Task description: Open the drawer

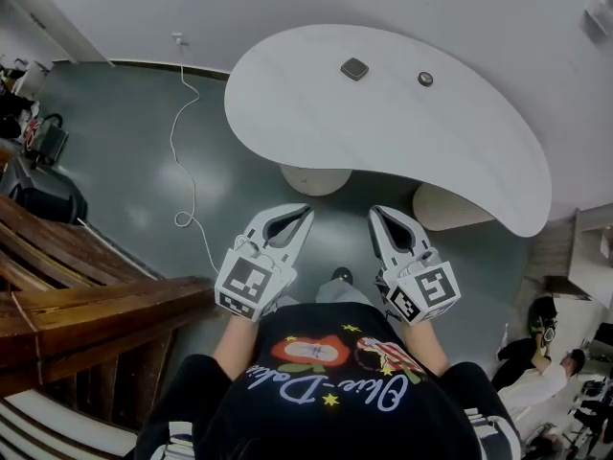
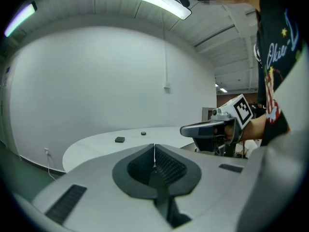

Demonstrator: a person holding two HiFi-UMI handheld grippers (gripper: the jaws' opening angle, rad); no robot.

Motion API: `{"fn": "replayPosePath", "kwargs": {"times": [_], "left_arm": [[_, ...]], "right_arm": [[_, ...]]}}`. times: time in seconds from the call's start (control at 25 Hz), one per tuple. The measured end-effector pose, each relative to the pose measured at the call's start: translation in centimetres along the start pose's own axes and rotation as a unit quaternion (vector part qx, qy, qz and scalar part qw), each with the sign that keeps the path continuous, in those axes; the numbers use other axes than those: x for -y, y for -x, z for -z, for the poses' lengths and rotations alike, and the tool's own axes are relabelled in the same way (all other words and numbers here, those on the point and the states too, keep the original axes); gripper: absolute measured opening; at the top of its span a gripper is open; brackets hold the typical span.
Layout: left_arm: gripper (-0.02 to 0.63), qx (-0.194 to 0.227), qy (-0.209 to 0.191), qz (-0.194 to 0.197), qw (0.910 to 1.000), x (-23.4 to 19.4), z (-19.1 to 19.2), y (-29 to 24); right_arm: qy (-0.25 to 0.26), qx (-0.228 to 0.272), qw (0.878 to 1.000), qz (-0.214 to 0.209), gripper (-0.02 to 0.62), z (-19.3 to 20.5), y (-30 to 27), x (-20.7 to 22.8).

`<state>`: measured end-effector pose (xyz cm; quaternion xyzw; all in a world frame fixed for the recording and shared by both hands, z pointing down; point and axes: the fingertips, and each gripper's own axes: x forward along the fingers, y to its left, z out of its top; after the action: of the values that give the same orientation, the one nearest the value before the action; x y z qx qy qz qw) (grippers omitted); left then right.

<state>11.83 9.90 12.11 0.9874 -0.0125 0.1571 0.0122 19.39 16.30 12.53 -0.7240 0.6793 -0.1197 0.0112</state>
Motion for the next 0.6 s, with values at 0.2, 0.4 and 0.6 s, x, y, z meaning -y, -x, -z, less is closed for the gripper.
{"fn": "replayPosePath", "kwargs": {"times": [0.2,0.4,0.6], "left_arm": [[0.005,-0.005,0.014,-0.027,0.9995,-0.8,0.8,-1.7],[0.005,-0.014,0.032,-0.067,0.9971,-1.5,2.6,-2.7],[0.005,-0.031,0.047,-0.088,0.9945,-2.4,5.7,-2.9]], "right_arm": [[0.000,-0.009,1.000,-0.027,0.000,0.6,-1.3,1.9],[0.004,-0.025,0.998,-0.064,0.000,1.9,-2.9,3.0],[0.008,-0.044,0.996,-0.083,0.000,4.4,-4.4,3.0]]}}
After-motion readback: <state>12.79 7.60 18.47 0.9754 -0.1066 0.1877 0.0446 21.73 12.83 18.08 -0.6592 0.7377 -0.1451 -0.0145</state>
